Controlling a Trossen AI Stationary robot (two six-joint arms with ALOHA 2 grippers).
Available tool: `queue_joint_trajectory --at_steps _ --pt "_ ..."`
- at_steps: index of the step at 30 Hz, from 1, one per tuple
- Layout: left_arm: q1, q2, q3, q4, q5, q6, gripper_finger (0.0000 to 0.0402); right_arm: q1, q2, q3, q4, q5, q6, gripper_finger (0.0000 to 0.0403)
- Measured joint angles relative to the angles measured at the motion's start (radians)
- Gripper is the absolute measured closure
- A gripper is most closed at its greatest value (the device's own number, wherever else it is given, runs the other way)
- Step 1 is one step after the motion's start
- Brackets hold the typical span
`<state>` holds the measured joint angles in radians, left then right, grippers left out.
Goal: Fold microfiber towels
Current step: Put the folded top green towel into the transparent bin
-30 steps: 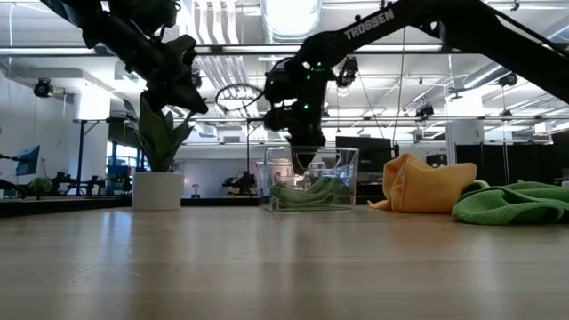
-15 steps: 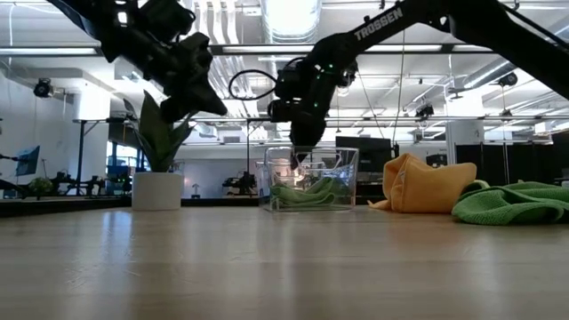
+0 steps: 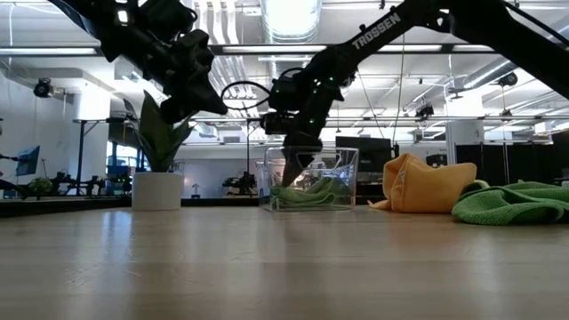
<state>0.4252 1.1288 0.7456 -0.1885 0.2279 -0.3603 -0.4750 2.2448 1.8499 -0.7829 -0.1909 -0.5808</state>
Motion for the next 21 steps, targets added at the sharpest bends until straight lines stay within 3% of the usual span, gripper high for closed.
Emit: queue_joint_trajectory --at_steps 13,21 --pt "0.0 0.0 0.0 0.031 0.0 -0.004 0.0402 0.018 0.0 -0.015 0.064 -0.026 0.063 0.0315" --pt "-0.004 0.016 0.001 0.079 0.001 -0.027 0.0402 -0.058 -0.023 0.094 -0.072 0.216 0.25 0.0321"
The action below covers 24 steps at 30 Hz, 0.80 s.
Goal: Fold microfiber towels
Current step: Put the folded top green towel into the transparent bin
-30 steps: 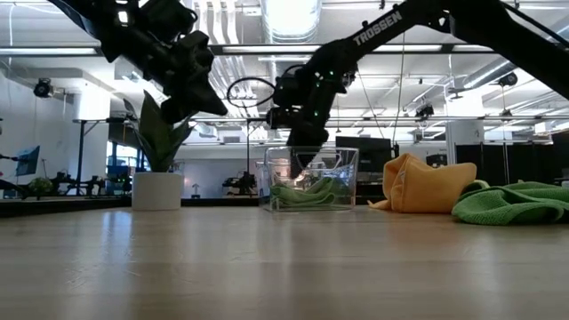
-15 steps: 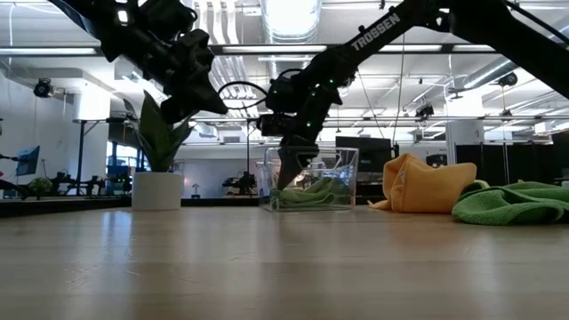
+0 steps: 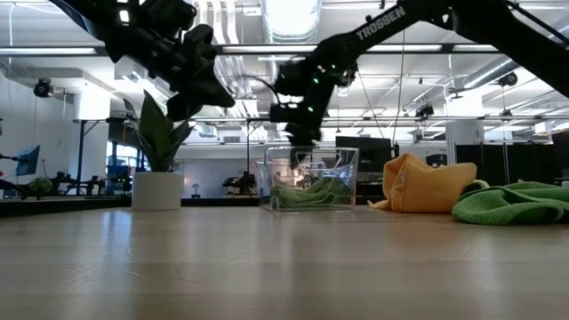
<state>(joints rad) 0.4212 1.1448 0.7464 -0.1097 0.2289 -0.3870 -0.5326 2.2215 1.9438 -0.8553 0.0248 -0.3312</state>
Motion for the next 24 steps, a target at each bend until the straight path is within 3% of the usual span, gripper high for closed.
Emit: queue_joint_trajectory --at_steps 5,13,20,24 --pt "-0.013 0.037 0.0 0.006 0.002 0.001 0.0402 -0.057 0.004 -0.04 -0.085 0.038 0.083 0.0344" --pt "-0.028 0.112 0.0 0.092 0.029 0.001 0.0402 -0.039 0.005 -0.135 -0.103 0.057 -0.004 0.039" --pt "-0.03 0.124 0.0 0.094 0.032 0.007 0.0402 -0.031 -0.003 -0.155 -0.115 0.056 0.045 0.0394" --pt "-0.03 0.107 0.0 0.094 0.033 0.007 0.0402 -0.031 -0.08 -0.113 -0.113 0.024 0.079 0.0394"
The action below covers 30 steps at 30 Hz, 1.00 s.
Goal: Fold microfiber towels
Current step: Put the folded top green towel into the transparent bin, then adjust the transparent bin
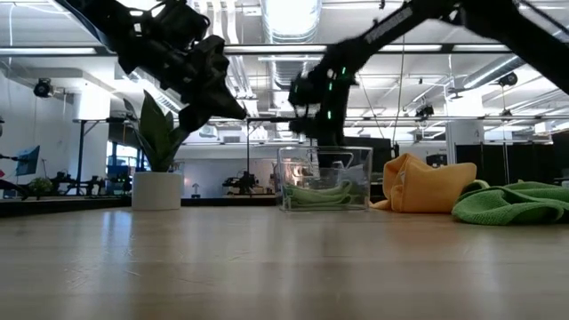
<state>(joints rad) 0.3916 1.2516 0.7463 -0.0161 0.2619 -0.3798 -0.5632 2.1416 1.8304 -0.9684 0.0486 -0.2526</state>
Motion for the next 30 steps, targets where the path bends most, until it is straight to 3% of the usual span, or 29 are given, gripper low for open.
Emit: queue_joint_trajectory --at_steps 6,17,23,30 --pt "-0.008 -0.048 0.0 0.001 0.0 -0.007 0.0402 -0.006 -0.206 -0.077 -0.004 -0.207 0.042 0.0394" --pt "-0.06 -0.074 0.0 0.005 -0.001 -0.006 0.0402 0.042 -0.595 -0.648 0.08 -0.206 0.241 0.0394" --pt "-0.066 -0.061 0.0 0.01 -0.002 -0.006 0.0402 0.111 -0.637 -0.81 0.256 -0.206 0.325 0.0394" --pt "-0.067 -0.065 0.004 0.012 -0.004 -0.007 0.0402 0.137 -0.608 -0.875 0.386 -0.219 0.359 0.0394"
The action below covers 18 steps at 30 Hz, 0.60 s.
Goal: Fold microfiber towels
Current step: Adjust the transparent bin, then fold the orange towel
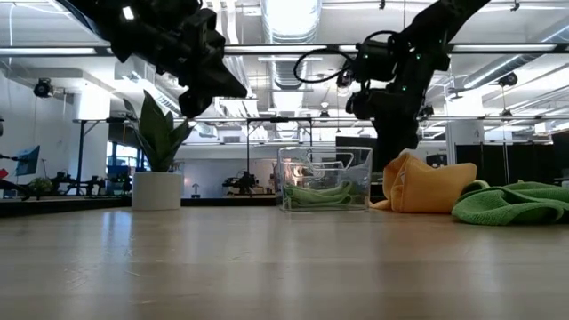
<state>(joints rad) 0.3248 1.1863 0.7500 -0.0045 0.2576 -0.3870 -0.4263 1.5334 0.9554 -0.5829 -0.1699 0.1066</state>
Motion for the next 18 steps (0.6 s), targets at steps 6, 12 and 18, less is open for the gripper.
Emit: queue_joint_trajectory --at_steps 6,12,18 --pt "0.0 -0.001 0.005 0.0 0.0 0.0 0.0402 -0.001 0.06 0.061 0.072 -0.026 -0.008 0.0394" --pt "0.0 -0.002 0.01 -0.003 0.0 -0.008 0.0402 -0.007 0.159 0.195 -0.017 0.0 -0.054 0.0394" --pt "-0.005 -0.012 0.012 0.001 0.0 -0.026 0.0402 -0.014 0.156 0.258 -0.179 0.07 -0.112 0.0394"
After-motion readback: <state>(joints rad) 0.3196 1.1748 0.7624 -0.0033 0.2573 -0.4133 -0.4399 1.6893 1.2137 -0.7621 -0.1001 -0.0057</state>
